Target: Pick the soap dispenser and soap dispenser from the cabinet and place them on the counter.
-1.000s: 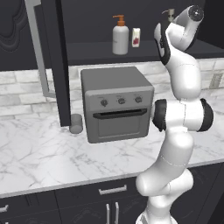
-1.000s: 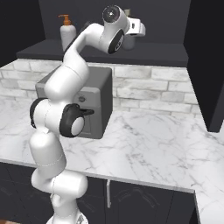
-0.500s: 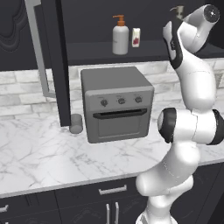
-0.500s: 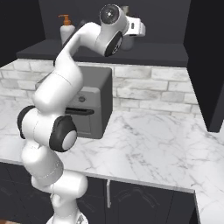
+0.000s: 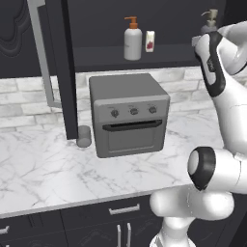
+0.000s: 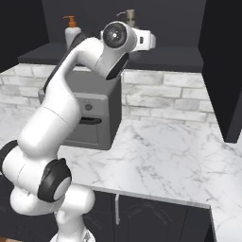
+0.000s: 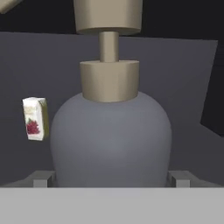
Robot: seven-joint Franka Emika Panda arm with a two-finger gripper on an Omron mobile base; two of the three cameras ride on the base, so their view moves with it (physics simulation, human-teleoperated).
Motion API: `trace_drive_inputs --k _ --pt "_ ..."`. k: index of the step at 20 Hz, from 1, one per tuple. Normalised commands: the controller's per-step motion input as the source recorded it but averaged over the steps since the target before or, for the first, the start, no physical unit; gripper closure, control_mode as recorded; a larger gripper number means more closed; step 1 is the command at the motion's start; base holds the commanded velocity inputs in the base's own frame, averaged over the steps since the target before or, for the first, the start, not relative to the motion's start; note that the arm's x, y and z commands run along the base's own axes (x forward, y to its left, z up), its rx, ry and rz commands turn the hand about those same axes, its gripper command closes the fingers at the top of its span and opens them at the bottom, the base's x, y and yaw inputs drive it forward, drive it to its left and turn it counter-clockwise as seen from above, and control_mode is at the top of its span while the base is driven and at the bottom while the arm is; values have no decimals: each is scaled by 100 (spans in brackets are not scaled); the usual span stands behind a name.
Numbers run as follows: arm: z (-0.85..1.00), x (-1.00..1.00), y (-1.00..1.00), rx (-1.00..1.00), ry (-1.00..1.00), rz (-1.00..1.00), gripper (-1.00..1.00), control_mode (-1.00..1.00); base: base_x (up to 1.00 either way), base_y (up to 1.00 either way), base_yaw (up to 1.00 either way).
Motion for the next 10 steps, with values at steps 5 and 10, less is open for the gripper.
trace_drive_inputs --k 5,10 --pt "-8 -79 -1 0 -5 6 100 -100 0 0 0" --pt "-7 -73 0 -1 -1 6 100 -100 0 0 0"
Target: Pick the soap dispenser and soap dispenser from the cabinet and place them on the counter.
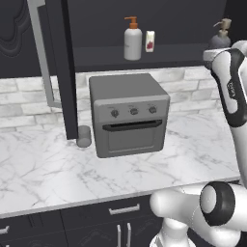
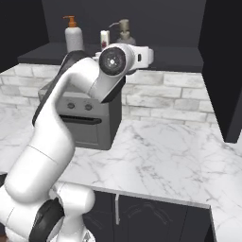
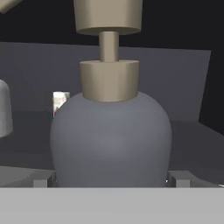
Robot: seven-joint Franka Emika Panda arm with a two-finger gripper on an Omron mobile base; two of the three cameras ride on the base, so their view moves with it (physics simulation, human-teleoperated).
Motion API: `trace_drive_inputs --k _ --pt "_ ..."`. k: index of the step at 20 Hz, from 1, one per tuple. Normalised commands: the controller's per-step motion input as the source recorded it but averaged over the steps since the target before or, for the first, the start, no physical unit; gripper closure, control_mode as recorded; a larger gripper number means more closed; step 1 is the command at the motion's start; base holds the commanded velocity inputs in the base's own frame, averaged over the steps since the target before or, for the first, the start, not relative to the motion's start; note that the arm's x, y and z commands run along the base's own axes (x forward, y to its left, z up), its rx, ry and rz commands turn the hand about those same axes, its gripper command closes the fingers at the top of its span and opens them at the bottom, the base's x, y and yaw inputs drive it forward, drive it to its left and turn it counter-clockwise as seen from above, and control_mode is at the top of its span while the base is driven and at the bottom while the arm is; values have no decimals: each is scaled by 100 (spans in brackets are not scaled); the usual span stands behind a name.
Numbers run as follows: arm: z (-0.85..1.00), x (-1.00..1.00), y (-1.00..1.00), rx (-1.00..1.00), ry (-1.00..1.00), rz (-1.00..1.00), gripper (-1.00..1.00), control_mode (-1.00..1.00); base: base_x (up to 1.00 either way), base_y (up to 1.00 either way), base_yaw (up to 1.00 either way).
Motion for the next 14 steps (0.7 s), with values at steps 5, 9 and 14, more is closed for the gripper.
trace_drive_inputs --k 5,9,14 --pt "-17 -76 0 -2 0 7 100 -100 0 0 0" --pt "-38 -70 0 -3 0 7 100 -100 0 0 0" --pt "-55 -45 0 -1 0 7 100 -100 0 0 0"
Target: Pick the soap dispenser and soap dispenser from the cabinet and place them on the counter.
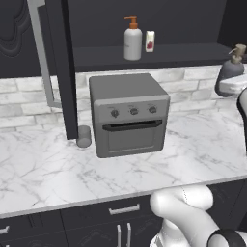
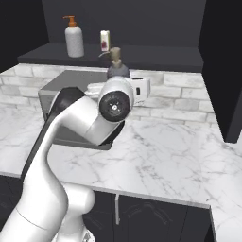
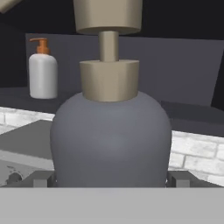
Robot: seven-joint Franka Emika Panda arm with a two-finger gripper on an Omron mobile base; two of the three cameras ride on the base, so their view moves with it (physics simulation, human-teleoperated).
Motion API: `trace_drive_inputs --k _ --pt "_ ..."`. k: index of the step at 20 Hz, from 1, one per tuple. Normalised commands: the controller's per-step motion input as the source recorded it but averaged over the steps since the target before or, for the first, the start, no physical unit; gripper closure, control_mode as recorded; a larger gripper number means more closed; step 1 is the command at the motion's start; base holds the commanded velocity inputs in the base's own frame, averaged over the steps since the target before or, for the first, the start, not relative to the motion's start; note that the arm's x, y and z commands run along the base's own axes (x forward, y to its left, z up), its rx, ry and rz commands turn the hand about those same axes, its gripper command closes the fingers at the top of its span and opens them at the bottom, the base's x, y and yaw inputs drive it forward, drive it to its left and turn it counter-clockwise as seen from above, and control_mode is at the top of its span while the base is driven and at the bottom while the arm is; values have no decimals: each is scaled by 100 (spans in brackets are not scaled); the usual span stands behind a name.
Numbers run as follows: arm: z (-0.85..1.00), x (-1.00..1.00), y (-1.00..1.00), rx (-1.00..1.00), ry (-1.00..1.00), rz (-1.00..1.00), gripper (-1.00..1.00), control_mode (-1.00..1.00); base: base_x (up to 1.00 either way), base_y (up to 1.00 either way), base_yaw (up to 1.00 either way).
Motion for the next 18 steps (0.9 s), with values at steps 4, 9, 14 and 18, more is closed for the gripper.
trace_drive_inputs --k 4,9,14,18 --pt "-52 -15 2 -2 -10 8 100 -100 0 0 0" --pt "-45 3 7 -12 -3 1 100 -100 0 0 0" --pt "-59 23 8 -9 0 0 100 -100 0 0 0" --pt "-63 27 1 -5 0 0 100 -100 0 0 0"
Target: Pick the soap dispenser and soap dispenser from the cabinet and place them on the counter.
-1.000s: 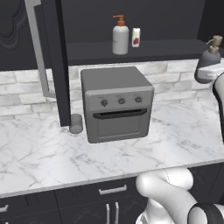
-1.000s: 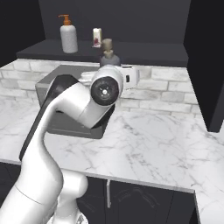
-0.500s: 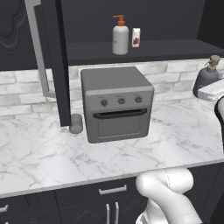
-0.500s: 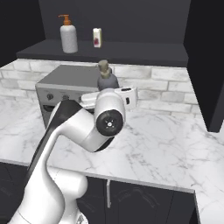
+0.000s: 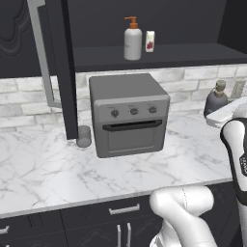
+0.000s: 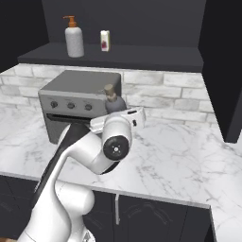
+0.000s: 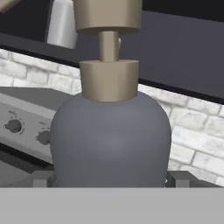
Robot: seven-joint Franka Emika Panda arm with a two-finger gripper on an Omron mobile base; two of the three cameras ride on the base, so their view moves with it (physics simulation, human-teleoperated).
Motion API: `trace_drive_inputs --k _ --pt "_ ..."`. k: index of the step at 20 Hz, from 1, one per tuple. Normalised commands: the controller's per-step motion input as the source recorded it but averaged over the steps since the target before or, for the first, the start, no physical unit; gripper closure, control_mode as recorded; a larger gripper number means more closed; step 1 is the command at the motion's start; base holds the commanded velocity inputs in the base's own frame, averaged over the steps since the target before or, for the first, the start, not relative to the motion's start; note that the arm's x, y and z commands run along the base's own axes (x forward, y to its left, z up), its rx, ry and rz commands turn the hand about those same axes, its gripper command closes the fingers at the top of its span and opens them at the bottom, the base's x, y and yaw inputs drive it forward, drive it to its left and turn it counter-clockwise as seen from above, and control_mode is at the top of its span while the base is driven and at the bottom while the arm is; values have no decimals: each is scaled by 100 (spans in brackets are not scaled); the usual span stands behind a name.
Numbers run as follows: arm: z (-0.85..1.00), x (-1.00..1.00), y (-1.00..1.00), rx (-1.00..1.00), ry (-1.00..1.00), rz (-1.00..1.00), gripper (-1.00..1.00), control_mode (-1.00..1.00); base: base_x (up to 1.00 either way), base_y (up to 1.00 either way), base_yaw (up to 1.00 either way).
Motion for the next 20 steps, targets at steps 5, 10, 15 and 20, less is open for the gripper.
trace_drive_inputs --k 5,10,15,20 --pt "-57 27 0 -1 2 1 100 -100 0 0 0" --pt "-53 29 0 0 5 2 100 -100 0 0 0" --pt "-53 35 -7 1 9 4 100 -100 0 0 0" --pt "-40 27 -23 8 7 7 100 -100 0 0 0"
